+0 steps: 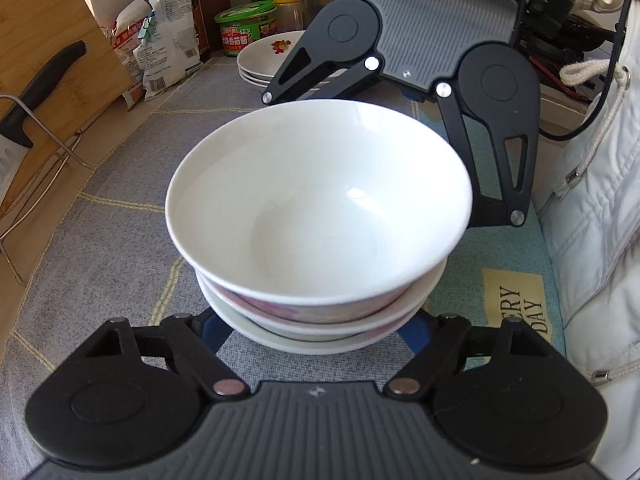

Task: Organize plates and bowls
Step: 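Carry the stacked bowls with both grippers onto the white plate stack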

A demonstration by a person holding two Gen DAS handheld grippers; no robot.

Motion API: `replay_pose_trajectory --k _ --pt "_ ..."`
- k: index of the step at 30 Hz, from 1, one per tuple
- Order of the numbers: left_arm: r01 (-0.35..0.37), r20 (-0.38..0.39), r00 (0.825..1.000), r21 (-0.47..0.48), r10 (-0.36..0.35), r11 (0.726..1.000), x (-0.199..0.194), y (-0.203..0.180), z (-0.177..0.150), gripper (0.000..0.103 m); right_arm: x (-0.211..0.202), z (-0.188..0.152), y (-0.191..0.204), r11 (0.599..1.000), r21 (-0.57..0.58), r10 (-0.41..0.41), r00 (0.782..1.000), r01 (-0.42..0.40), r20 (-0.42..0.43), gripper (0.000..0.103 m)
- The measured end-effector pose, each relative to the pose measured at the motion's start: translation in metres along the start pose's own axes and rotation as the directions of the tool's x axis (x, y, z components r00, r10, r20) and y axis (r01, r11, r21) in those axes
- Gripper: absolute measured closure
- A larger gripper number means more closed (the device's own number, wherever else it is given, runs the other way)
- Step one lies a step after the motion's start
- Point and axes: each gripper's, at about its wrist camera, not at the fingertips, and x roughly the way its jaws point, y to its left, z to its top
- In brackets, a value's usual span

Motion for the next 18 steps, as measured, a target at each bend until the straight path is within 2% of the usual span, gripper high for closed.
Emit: replay_pose_trajectory --k 18 --pt "-0.006 -0.012 1.000 -0.035 0.005 0.999 -0.004 -0.008 0.002 0.020 -0.012 -0.001 0.002 0.999 -0.002 0.043 0.999 -0.043 -0.007 0.018"
